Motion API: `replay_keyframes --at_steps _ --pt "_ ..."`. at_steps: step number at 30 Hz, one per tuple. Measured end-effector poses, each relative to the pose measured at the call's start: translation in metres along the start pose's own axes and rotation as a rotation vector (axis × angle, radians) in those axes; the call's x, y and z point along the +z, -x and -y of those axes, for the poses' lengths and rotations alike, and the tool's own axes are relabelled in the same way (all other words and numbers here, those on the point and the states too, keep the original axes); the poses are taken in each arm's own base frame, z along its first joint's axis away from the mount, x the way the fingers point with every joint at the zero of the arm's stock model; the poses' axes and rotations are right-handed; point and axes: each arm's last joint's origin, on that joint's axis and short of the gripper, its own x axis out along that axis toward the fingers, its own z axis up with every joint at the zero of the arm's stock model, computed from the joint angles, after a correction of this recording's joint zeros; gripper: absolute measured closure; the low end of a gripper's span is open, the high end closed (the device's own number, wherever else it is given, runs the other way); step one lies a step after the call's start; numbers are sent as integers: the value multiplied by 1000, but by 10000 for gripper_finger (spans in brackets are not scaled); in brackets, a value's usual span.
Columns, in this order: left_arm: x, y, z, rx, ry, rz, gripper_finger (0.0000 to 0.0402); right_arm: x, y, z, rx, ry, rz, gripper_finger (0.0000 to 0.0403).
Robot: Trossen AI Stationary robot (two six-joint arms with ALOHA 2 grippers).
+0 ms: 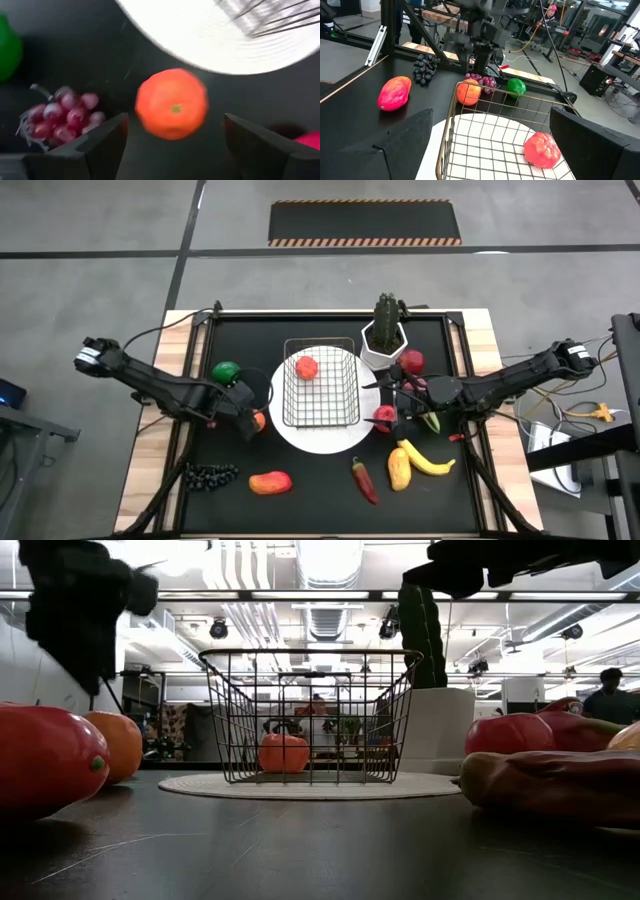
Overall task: Build produce basket
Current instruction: Put the orange into the gold wire basket
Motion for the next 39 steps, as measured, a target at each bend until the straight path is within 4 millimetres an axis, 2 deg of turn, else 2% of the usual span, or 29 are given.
replay_keyframes --at_steps 9,21,29,34,39 --pt "-5 -22 0 -38 27 20 98 0 0 0 0 -2 -2 21" --pt "-8 -44 4 44 11 -2 100 0 0 0 -6 -2 -4 21" --pt "-5 -52 15 93 -3 -11 163 0 0 0 -7 -5 -4 21" --pt "-2 -41 18 85 -2 -35 182 0 0 0 -7 -9 -3 21" --pt "13 -2 24 92 0 2 185 0 0 0 -7 -9 -3 21"
